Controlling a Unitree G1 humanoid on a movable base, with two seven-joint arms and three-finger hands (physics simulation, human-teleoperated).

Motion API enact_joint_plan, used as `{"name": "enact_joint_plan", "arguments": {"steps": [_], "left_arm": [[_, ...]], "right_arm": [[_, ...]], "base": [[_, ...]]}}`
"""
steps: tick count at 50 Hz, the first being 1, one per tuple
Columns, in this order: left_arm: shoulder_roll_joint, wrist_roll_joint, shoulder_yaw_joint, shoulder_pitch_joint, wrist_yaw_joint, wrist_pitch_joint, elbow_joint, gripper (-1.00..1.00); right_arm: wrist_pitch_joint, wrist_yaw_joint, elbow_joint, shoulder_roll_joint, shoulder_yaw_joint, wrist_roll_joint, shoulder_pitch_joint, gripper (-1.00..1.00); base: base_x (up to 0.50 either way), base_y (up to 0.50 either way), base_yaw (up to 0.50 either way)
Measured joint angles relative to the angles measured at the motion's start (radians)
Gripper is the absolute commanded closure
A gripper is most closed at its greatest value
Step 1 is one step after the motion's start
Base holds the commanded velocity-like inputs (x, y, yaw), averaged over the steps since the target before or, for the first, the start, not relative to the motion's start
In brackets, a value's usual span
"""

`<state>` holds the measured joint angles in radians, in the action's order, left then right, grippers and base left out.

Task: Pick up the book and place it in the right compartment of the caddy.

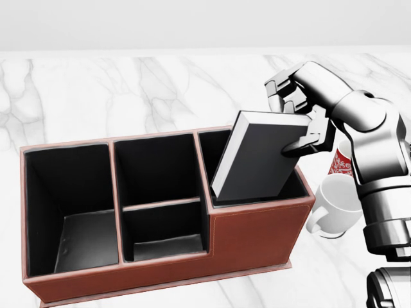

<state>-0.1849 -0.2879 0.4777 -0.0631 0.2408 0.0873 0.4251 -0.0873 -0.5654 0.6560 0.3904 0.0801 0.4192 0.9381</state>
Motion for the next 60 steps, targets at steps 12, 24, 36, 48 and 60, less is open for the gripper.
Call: {"name": "enact_joint_plan", "arguments": {"steps": [12,24,36,48,60], "left_arm": [[0.0,0.0,0.0,0.0,0.001,0.0,0.003,-1.0],[0.0,-0.001,0.0,0.0,0.001,0.0,0.003,-1.0],[-0.002,-0.002,0.001,-0.001,0.002,0.0,0.0,-1.0],[-0.002,-0.001,0.0,-0.001,0.001,0.0,-0.005,-1.0],[0.0,0.001,-0.001,0.0,0.001,0.0,-0.005,-1.0]], "right_arm": [[0.0,0.022,0.042,-0.011,-0.001,0.003,-0.006,1.0],[0.0,0.04,0.086,-0.023,-0.005,0.014,-0.011,1.0],[0.0,0.058,0.112,-0.03,-0.006,0.024,-0.012,1.0],[0.0,0.05,0.079,-0.031,-0.004,0.022,-0.026,-0.05],[0.0,0.022,-0.032,-0.035,0.01,0.007,-0.05,-1.0]], "base": [[0.0,0.0,0.0],[0.0,0.0,0.0],[0.0,0.0,0.0],[0.0,0.0,0.0],[0.0,0.0,0.0]]}}
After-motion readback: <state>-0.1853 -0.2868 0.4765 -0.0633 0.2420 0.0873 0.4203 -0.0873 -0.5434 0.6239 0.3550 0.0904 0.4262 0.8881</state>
